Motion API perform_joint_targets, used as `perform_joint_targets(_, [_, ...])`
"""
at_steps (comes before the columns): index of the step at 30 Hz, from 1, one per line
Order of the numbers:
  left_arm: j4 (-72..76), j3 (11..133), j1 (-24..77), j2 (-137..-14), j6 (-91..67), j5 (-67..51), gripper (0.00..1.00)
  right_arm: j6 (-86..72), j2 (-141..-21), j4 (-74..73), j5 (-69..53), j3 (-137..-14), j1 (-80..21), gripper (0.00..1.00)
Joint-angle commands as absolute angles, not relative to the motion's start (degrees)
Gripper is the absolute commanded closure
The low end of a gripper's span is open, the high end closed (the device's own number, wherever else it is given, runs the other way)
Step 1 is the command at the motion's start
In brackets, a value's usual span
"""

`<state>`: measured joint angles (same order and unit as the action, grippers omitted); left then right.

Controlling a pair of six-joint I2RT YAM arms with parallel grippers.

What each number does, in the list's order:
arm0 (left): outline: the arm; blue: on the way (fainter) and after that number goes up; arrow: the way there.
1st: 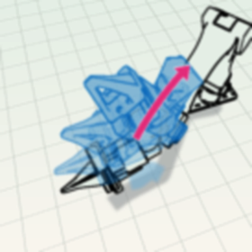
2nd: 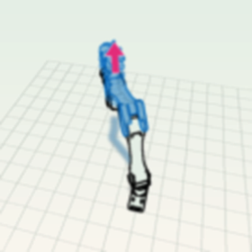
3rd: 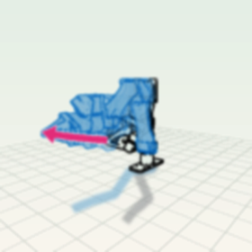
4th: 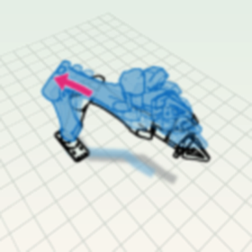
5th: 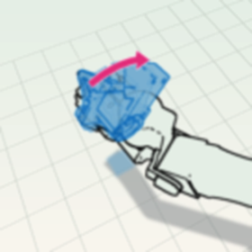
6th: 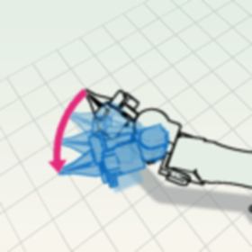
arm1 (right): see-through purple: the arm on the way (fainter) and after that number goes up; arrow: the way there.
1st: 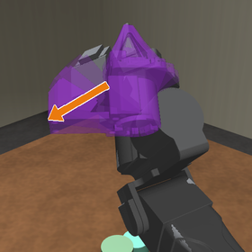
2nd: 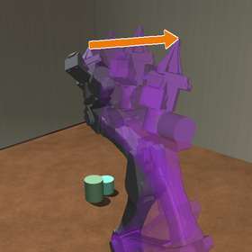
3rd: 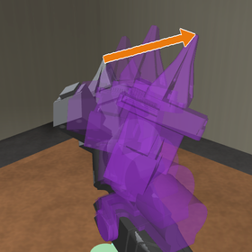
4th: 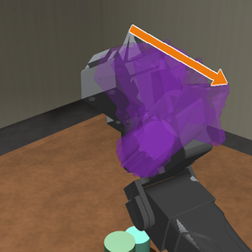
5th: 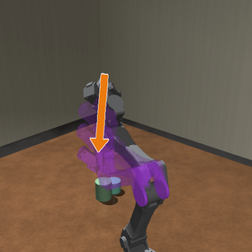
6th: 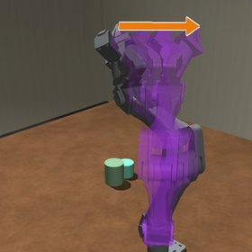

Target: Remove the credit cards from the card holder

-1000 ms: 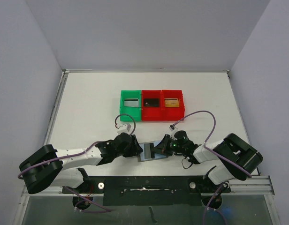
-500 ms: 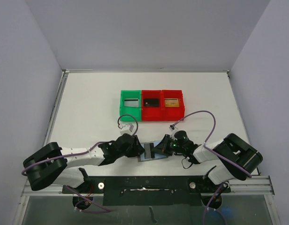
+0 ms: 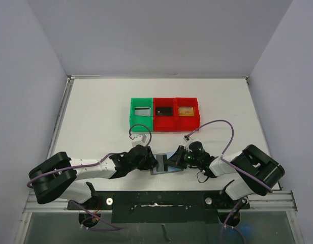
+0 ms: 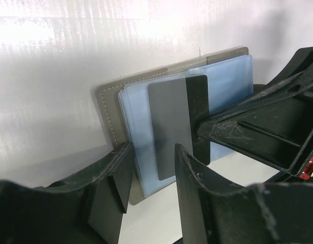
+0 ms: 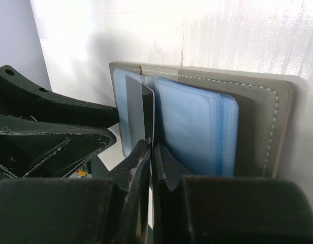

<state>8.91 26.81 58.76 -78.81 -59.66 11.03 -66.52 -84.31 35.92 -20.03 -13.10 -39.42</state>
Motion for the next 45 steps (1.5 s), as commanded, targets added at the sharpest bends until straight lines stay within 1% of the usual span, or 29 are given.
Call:
perform_joint_targets(1, [5.61,27.29,59.15,-75.78,-60.61,14.1,0.61,-64.46,-83.05,31.16,-17.57,-12.26,-39.36,1.0])
perform_joint_targets(5, [6.93,26.31,59.15,-74.73,-60.67,13.24,0.6,-63.43,-78.6,27.52,-17.54,-12.86,-38.32,1.0])
perform_joint_targets(8, [8.37,26.84,58.98,-76.75,-59.76,10.23,0.6,-61.63,-75.02,22.41,-16.61,-14.45,-37.76,1.0])
perform_joint_targets(12, [8.96,28.58,58.89,-80.22,-58.64,7.76,0.65,-58.11,-72.61,14.62,-15.33,-16.98,-37.11,1.0])
perform_joint_targets(18, [7.12,31.12,58.89,-82.52,-57.66,6.94,0.67,-56.17,-69.93,6.48,-11.72,-17.09,-36.25,1.0])
perform_joint_targets(23, [13.97,31.33,58.89,-82.71,-57.55,4.01,0.68,-59.51,-69.6,11.18,-12.14,-11.2,-36.25,1.0])
perform_joint_targets(29, [13.5,32.82,59.34,-83.09,-57.88,5.46,0.68,-58.97,-69.61,9.97,-11.12,-11.06,-36.12,1.0])
perform_joint_targets(32, [16.0,30.74,59.54,-79.71,-58.94,7.23,0.66,-58.74,-69.61,9.59,-10.66,-11.1,-36.06,1.0])
perform_joint_targets(35, [14.37,31.32,59.59,-78.33,-58.74,8.27,0.64,-58.68,-69.76,9.78,-10.68,-10.88,-35.93,1.0])
perform_joint_targets(45, [12.93,33.86,59.59,-83.6,-58.95,5.85,0.64,-58.8,-69.52,10.27,-10.83,-11.12,-35.76,1.0])
